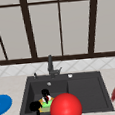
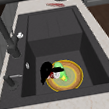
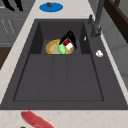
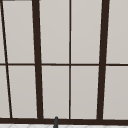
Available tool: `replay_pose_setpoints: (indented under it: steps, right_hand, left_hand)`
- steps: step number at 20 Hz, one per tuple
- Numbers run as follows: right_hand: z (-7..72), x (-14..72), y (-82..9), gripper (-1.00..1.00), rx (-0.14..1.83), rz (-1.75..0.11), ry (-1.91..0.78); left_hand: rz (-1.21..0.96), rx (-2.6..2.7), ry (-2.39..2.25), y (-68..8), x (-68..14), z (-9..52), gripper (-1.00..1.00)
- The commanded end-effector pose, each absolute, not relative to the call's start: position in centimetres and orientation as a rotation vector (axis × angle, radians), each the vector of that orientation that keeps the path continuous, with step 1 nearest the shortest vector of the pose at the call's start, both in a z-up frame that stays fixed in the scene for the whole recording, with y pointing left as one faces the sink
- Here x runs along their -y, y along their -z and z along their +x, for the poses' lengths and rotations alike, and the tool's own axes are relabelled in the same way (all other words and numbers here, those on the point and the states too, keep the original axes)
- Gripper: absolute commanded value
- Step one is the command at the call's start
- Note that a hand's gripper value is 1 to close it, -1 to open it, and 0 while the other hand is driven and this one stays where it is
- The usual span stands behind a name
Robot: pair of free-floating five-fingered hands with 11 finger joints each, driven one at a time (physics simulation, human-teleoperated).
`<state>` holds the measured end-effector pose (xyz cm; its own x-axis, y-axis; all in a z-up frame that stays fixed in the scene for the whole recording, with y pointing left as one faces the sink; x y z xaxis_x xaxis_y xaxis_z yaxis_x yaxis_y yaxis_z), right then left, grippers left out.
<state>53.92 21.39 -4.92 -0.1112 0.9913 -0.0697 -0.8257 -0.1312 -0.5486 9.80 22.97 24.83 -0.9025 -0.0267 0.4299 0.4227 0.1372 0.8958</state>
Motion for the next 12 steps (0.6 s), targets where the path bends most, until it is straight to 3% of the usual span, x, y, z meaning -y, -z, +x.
replay_pose_setpoints:
  steps: [1,7,12]
  right_hand:
    - [55.9,-21.4,6.8,-1.00,0.420,-0.518,-1.686]
    - [58.5,-21.2,7.7,-1.00,0.233,-0.317,-1.681]
    - [58.9,-22.2,7.4,-1.00,0.161,-0.286,-1.664]
  left_hand:
    - [-0.382,2.079,1.822,-24.8,-23.0,9.8,0.00]
    - [-0.382,2.079,1.822,-24.8,-23.0,9.8,0.00]
    - [-0.382,2.079,1.822,-24.8,-23.0,9.8,0.00]
